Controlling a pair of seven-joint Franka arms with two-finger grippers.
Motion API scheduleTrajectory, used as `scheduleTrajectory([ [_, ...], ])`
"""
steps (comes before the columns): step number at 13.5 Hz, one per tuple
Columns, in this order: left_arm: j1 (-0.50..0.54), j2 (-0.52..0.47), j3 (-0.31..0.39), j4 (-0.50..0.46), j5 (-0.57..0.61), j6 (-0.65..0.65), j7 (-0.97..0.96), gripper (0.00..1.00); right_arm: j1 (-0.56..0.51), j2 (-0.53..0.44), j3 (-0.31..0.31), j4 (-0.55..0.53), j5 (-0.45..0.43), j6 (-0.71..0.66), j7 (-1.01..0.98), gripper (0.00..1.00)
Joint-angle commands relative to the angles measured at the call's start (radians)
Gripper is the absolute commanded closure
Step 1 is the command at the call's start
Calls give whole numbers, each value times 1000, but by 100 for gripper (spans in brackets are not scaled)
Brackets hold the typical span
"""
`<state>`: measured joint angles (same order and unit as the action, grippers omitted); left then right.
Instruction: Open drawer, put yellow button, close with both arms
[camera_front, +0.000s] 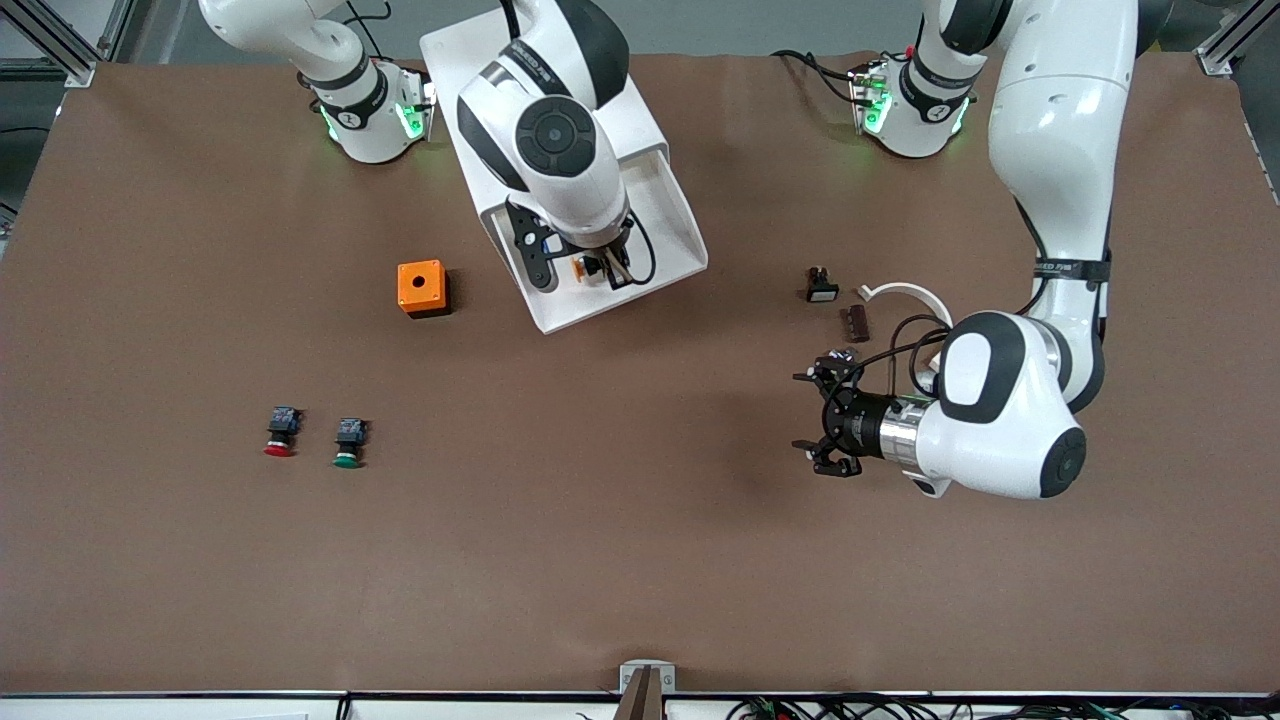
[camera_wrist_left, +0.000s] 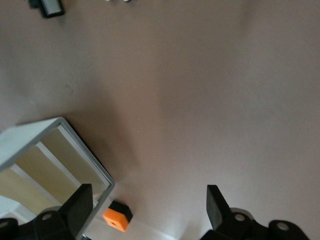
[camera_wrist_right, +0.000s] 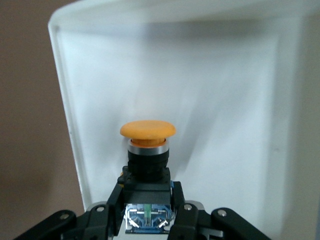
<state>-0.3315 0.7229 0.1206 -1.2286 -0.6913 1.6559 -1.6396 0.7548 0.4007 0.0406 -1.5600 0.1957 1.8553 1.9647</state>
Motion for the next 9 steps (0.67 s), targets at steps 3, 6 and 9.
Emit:
scheduleTrajectory([
  [3, -23, -74, -1, -17, 110, 2, 385, 0, 29, 20, -15, 17, 11, 13, 13, 31],
  [6, -111, -69, -4, -26, 160, 33, 458, 0, 20, 4, -16, 20, 11, 2, 10, 0],
  [9, -257, -89, -15, -72, 356, 129, 469, 0, -11, -34, -22, 53, 14, -71, 2, 0],
])
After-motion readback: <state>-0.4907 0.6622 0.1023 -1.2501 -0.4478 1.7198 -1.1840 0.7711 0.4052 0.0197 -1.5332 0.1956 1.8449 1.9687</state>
